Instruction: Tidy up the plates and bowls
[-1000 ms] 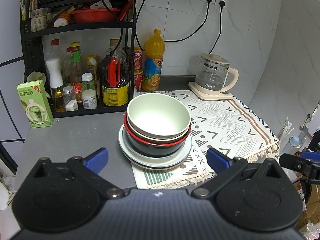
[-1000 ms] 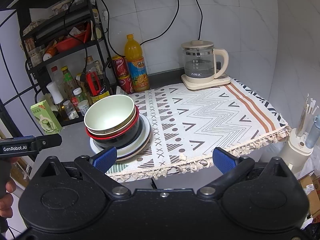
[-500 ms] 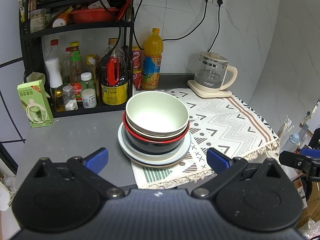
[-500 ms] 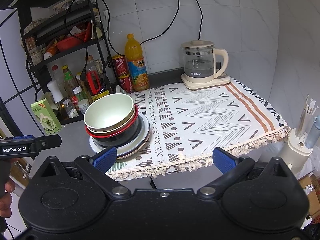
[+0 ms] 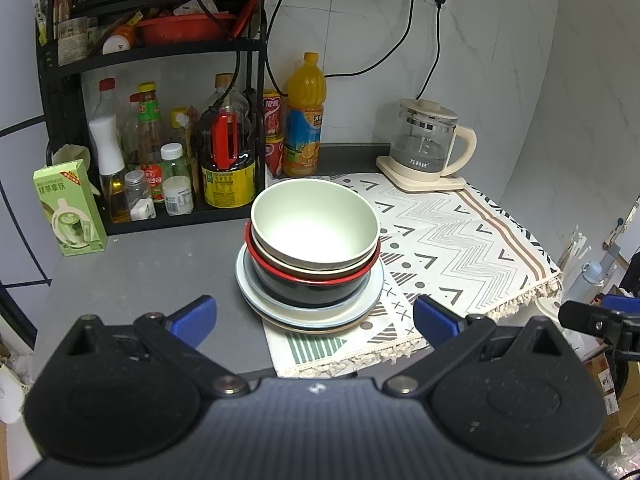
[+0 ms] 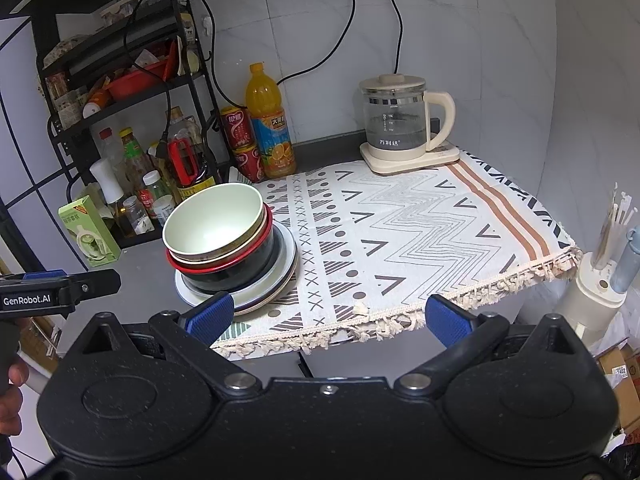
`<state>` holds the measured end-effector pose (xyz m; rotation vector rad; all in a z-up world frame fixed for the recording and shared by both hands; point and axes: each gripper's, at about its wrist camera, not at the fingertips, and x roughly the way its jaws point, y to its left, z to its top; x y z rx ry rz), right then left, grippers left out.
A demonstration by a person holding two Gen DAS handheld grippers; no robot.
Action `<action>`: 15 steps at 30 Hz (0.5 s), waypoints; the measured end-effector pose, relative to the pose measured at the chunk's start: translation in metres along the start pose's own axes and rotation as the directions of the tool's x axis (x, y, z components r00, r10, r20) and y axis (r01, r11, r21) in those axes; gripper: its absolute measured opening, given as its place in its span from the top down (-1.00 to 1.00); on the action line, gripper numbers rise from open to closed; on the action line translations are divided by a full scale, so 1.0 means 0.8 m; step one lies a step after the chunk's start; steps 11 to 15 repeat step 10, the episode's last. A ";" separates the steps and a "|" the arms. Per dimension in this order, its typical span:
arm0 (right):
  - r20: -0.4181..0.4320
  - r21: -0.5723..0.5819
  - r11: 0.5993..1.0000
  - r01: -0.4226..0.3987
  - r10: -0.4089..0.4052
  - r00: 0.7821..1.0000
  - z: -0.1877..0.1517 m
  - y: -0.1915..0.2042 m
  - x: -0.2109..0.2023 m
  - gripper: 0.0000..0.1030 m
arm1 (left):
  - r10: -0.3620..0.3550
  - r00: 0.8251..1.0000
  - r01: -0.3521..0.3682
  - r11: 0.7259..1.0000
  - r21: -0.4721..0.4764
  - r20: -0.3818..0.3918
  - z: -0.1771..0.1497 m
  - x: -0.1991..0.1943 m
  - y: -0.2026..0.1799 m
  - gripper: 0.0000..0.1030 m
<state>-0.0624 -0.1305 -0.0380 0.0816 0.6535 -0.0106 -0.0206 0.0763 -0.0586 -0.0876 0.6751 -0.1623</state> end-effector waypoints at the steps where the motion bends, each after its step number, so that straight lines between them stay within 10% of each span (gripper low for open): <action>1: -0.003 0.003 1.000 0.001 0.000 1.000 0.000 -0.001 0.001 -1.00 | -0.001 1.000 0.001 1.000 0.001 -0.001 0.001 0.001 0.002 -1.00; 15: -0.021 0.002 1.000 -0.007 0.007 1.000 0.008 -0.002 0.017 -1.00 | 0.003 1.000 -0.003 1.000 0.003 -0.014 0.007 0.013 0.008 -1.00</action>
